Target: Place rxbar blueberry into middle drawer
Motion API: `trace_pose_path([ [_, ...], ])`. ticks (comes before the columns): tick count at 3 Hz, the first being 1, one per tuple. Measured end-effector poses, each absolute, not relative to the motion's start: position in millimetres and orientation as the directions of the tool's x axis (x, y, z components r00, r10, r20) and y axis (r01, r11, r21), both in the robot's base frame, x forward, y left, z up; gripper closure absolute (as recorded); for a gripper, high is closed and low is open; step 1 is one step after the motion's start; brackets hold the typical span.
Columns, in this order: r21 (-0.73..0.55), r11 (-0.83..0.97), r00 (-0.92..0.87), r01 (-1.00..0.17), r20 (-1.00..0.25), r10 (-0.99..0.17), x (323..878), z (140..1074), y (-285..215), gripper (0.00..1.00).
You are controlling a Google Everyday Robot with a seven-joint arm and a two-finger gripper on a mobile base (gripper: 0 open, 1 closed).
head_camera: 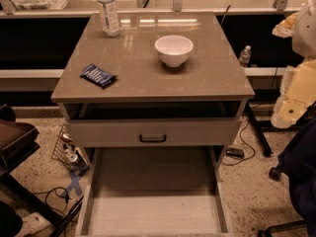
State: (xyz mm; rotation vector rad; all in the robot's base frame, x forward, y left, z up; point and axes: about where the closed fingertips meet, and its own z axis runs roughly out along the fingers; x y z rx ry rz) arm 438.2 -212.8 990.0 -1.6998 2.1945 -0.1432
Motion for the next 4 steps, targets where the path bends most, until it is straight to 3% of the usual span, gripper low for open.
trace_pose_path([
  [2, -0.318, 0.284, -0.197, -0.905, -0.279, -0.940, 454.4, 984.9, -198.4, 0.00],
  [4, -0.287, 0.419, -0.172, -0.862, -0.611, -0.772, 547.1, 973.0, -116.6, 0.00],
])
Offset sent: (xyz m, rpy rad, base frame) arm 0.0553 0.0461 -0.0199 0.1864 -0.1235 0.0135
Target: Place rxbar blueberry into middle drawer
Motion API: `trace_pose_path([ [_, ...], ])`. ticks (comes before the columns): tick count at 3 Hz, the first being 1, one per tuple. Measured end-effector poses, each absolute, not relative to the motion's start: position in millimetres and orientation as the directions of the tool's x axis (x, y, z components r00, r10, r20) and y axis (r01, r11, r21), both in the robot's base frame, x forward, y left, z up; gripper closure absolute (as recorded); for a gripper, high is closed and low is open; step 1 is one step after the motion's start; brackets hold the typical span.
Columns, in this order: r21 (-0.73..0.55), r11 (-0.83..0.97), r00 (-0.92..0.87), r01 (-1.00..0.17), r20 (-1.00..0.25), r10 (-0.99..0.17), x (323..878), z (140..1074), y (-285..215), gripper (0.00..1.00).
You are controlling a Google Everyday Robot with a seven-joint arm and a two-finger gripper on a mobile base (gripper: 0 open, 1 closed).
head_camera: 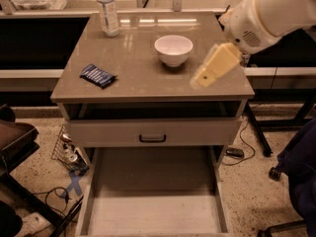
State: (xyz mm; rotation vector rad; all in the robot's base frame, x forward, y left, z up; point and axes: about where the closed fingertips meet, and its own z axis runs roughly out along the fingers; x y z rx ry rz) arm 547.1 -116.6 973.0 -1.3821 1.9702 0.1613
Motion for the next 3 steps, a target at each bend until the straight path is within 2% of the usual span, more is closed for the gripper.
trace_pose_path([
  [1, -0.213, 0.494, -0.189, -0.843, -0.742, -0.643, 575.7, 972.8, -77.1, 0.00],
  [2, -0.139, 0.521, -0.209, -0.842, -0.807, -0.552, 582.0, 970.2, -42.3, 0.00],
  [3, -0.137, 0.524, -0.206, -0.840, -0.815, -0.542, 583.1, 972.2, -38.6, 0.00],
])
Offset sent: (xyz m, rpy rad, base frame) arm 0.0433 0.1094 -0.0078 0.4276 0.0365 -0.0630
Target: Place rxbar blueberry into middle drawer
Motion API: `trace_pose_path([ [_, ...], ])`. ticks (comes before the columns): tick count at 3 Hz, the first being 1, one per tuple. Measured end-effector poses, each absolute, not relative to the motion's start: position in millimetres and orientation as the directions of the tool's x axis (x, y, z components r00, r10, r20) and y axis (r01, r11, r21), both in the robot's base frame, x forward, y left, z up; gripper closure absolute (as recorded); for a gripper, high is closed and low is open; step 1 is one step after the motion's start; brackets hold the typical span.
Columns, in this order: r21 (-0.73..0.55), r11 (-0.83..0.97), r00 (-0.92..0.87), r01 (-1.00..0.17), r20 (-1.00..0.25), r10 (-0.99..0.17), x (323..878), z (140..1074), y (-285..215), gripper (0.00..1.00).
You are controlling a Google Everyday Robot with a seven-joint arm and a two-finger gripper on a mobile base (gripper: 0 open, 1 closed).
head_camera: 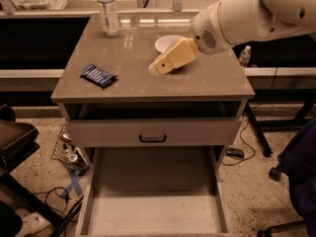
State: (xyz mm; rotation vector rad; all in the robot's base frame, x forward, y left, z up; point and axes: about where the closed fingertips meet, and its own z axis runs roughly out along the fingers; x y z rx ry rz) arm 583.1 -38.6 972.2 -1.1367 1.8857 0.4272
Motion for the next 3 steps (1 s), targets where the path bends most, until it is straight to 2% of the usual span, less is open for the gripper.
trace_pose_path([
  [1, -0.132, 0.524, -0.202, -0.841, -0.823, -0.531, 581.7, 971.8, -35.9, 0.00],
  [3, -0.092, 0.492, -0.175, -0.866, -0.865, -0.470, 610.7, 930.7, 49.0, 0.00],
])
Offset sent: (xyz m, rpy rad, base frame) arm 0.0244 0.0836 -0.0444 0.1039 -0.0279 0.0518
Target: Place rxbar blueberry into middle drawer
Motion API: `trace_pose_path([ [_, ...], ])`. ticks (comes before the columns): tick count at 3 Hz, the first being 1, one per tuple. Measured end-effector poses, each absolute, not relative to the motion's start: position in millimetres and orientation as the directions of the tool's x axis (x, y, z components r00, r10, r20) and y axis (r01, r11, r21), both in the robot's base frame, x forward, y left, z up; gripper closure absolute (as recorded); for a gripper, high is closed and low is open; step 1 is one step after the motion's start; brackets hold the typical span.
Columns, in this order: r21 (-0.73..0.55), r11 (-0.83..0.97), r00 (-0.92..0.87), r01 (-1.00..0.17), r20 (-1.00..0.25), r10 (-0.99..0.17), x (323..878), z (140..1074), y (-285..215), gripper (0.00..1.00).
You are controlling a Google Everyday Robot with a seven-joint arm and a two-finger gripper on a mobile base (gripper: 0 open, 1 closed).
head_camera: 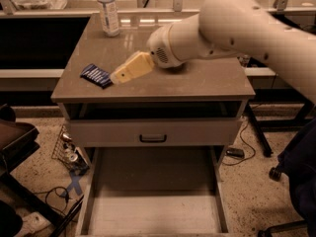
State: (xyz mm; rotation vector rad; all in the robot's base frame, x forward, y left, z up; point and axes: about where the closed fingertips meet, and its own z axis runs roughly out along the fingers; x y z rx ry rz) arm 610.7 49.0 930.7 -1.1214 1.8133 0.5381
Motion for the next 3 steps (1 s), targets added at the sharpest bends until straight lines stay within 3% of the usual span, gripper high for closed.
trace_pose_path([
  [2, -0.071, 0.550, -0.214, -0.832, -0.874, -0.436, 660.9, 884.4, 121.7, 0.00],
  [3, -0.090, 0.567, -0.241, -0.819, -0.842, -0.482, 673.6, 856.0, 139.7, 0.00],
])
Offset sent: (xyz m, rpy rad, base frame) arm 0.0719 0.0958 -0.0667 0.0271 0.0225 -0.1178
